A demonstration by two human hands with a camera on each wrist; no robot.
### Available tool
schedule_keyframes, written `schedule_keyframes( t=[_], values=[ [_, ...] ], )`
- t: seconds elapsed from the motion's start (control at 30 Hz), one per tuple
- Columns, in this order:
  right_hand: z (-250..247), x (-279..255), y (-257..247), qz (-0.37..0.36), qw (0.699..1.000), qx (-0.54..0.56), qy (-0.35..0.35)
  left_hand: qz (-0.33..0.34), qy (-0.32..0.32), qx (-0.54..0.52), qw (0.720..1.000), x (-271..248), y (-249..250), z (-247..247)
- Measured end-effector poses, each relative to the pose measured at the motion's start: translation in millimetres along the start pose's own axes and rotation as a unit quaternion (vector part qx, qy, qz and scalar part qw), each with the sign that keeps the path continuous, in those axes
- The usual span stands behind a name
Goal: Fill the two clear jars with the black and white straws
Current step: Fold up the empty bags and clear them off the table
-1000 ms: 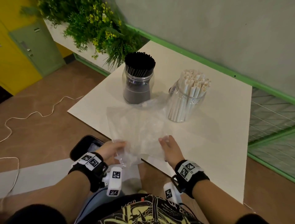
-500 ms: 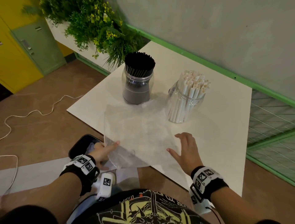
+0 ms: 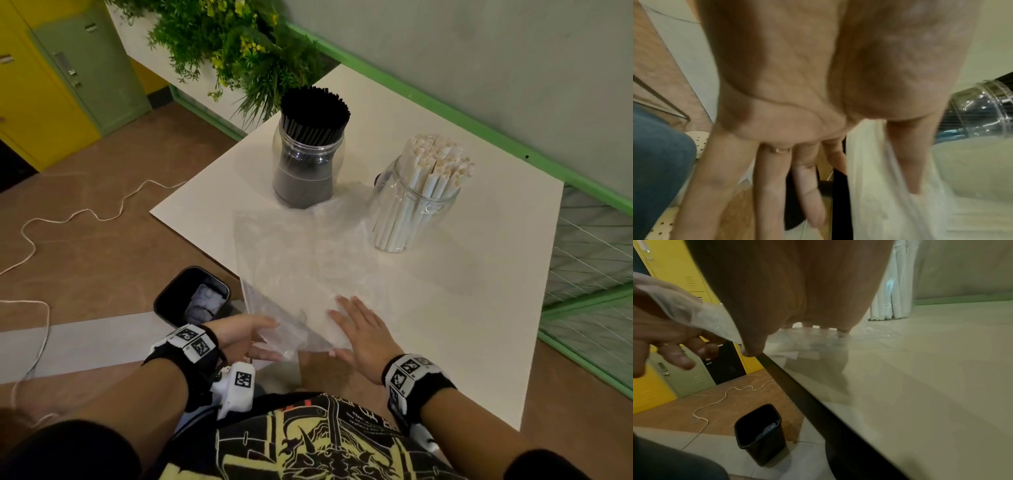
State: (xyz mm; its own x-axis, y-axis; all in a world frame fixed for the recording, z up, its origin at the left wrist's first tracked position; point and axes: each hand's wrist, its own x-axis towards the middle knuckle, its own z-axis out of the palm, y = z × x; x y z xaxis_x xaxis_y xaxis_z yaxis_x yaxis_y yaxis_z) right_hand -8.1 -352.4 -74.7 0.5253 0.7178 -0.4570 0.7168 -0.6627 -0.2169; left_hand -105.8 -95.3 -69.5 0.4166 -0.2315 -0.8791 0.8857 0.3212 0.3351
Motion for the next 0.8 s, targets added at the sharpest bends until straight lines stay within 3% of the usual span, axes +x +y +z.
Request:
schedule_keyframes(
  t=[0.07, 0.13, 0.23, 0.33, 0.43, 0.6, 0.73, 0.8],
  values=[
    [-3, 2, -6, 0.011, 1.0, -0.003, 0.006, -0.021, -0.071, -0.011, 0.997, -1, -2, 3],
    [-8, 6, -14, 0.023, 1.0, -0.001, 0.005, 0.001, -0.097, -0.009, 0.995, -2, -2, 13],
    [-11, 12, -19, 0.031, 0.999, -0.005, 0.011, 0.058, -0.028, 0.002, 0.998, 0, 3, 28],
    [-10, 13, -12, 0.027, 1.0, -0.007, 0.007, 0.062, 0.047, 0.019, 0.997, -2, 7, 16],
    [-8, 13, -3, 0.013, 1.0, -0.013, 0.015, 0.051, 0.075, 0.021, 0.996, -10, 2, 0],
    [1, 5, 17, 0.032, 0.999, -0.015, 0.033, 0.1, 0.096, -0.041, 0.99, -14, -6, -28],
    [11, -8, 33, 0.012, 0.999, -0.025, 0.03, 0.118, 0.112, 0.005, 0.987, -24, -8, -52],
    [12, -17, 31, -0.015, 0.999, -0.031, 0.021, 0.099, 0.141, 0.079, 0.982, -27, -10, -57]
  ],
)
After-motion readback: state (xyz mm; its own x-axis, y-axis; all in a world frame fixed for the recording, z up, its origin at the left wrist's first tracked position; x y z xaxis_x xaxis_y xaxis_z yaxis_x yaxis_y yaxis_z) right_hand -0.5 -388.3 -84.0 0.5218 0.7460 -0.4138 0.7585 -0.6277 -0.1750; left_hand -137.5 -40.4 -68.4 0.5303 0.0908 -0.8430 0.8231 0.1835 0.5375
